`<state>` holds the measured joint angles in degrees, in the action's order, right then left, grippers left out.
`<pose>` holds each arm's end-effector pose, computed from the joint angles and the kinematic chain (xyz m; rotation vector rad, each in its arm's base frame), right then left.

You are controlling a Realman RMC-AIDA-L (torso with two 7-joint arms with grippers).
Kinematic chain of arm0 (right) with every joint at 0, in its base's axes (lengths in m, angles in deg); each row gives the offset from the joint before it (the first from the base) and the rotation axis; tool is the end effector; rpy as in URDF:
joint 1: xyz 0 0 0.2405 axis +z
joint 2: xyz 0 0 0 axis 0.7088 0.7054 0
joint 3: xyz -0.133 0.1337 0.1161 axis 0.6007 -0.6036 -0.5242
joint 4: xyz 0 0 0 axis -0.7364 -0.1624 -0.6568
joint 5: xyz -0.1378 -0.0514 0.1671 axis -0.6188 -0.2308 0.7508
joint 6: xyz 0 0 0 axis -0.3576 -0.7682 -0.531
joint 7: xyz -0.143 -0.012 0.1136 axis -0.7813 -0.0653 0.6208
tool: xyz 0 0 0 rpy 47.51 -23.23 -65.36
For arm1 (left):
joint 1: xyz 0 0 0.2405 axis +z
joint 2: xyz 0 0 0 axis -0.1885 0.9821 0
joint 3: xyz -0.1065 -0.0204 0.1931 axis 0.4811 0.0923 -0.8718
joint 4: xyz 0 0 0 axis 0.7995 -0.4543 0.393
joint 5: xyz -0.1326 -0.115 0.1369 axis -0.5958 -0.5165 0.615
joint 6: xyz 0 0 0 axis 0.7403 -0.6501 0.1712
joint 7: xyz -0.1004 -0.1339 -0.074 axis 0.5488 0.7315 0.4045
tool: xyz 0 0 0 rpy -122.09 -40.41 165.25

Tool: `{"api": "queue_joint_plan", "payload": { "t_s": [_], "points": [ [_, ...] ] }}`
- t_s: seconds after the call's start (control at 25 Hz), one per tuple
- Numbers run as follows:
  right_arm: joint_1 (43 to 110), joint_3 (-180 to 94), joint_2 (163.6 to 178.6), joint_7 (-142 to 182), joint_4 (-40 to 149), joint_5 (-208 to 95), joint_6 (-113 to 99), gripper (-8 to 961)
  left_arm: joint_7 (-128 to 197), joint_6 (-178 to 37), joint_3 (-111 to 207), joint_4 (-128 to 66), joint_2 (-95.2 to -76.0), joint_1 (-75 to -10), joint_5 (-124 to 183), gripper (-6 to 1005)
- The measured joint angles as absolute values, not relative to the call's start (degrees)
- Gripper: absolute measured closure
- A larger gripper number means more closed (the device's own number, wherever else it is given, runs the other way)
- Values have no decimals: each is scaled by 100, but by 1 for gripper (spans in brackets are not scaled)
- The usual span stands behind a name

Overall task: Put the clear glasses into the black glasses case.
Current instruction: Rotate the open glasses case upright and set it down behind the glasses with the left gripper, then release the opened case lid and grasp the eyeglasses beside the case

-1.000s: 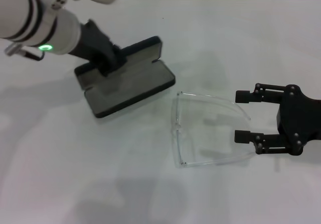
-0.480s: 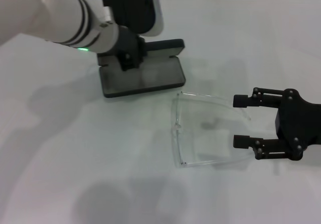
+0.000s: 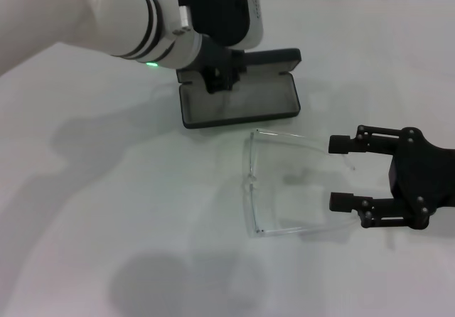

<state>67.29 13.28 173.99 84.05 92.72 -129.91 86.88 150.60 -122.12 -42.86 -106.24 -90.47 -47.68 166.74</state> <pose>0.1810 0.2831 -0.0059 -2.8699 0.1285 1.0773 -0.0924 0.4020 -0.0661 -2.5750 0.3029 0.4068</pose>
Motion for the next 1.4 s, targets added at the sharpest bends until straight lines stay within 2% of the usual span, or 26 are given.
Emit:
{"api": "queue_joint_plan", "payload": {
  "t_s": [0.64, 1.2, 1.4],
  "points": [
    [6707, 1331, 17378, 8406, 9269, -12931, 8768, 212, 14977, -12004, -4352, -10011, -9056, -5016, 16429, 765],
    [6718, 1316, 17379, 8406, 9264, -12936, 8762, 213, 14969, -11828, -4249, -10157, -9047, -4880, 16323, 746],
    [6733, 1209, 17376, 8544, 9264, -12928, 8721, 214, 14923, -11778, -3798, -10697, -9039, -4526, 15664, 743]
  ]
}}
